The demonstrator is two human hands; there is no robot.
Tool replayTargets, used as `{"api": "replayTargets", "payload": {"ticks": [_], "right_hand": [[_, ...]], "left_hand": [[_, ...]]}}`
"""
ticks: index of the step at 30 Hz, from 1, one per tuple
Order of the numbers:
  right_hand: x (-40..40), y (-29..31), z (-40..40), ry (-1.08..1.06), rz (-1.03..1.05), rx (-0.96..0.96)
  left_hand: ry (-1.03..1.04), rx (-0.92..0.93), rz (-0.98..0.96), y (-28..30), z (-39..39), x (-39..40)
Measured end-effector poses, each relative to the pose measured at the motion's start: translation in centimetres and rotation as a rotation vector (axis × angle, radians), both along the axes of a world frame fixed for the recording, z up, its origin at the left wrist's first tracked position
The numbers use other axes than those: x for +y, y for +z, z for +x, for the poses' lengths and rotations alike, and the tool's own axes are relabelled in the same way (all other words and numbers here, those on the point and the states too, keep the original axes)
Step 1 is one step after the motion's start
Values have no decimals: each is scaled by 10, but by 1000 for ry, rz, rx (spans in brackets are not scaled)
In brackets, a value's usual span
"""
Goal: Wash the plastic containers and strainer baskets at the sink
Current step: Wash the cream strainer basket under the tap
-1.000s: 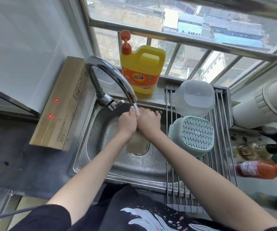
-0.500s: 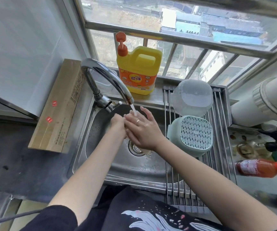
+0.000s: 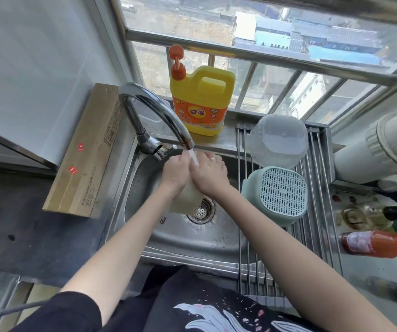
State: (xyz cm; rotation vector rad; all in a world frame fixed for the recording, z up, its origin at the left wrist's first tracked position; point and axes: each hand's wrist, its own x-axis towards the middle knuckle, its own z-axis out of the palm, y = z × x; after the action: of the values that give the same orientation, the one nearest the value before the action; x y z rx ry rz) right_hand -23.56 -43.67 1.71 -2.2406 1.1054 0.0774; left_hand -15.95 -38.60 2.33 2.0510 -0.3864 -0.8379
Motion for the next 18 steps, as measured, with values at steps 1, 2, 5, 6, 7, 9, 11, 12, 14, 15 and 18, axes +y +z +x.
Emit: {"api": "replayTargets", "payload": {"ticks": [1, 2, 5, 6, 7, 9, 11, 12, 14, 15, 18], "right_hand": [[-2, 2, 2, 11, 41, 8], [-8, 1, 5, 31, 84, 29], [-30, 0, 13, -17, 256, 102], [-33, -1, 15, -5, 249, 125], [-33, -1, 16, 18, 178, 157], [-23, 2, 17, 22, 28, 148], [1, 2, 14, 102, -146, -11], [15, -2, 9, 200, -225, -123], [34, -11, -5, 327, -370, -307], [35, -16, -14, 343, -423, -374], [23, -24, -33, 409, -453, -455]], "left_hand": [[-34, -17, -19, 2, 1, 5], [-68, -56, -26, 3, 0, 9], [-165, -93, -61, 0, -7, 18], [-139, -62, -66, 2, -9, 19], [-98, -32, -59, 1, -10, 17], [17, 43, -24, -4, -6, 9], [238, 235, -44, -15, 9, -1], [339, 392, -101, -18, 19, -7], [407, 659, -166, -23, 33, -12], [368, 749, -137, -20, 33, -12], [194, 875, -34, -14, 24, -1]]}}
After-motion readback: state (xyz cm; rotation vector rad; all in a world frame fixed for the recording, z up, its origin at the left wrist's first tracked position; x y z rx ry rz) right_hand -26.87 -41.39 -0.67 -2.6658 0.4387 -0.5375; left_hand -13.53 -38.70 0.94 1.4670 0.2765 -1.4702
